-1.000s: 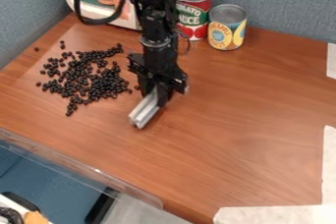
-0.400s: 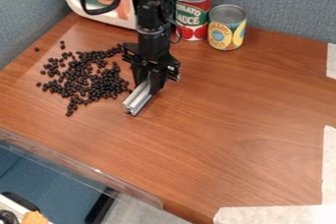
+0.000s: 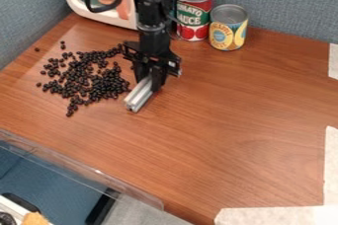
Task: Sweep into pile
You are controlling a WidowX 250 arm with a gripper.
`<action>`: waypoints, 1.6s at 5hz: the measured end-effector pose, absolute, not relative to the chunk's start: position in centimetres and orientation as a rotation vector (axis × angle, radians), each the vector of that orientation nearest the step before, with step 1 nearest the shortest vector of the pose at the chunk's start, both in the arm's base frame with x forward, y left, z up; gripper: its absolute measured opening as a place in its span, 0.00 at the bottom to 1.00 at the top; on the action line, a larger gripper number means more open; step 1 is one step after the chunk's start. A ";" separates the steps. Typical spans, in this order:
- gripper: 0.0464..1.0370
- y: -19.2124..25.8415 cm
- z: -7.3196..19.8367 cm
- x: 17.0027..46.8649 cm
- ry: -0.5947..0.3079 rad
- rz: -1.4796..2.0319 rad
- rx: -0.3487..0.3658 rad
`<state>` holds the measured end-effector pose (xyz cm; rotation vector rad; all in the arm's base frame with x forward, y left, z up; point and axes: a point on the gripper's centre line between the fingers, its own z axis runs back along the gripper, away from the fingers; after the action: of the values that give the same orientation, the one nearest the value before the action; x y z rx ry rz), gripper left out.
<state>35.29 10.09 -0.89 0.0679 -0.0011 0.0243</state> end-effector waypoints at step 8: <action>0.33 23.7 -0.8 31.9 -0.003 0.324 0.089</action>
<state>31.95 23.72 -0.81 0.0886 -0.0028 0.3237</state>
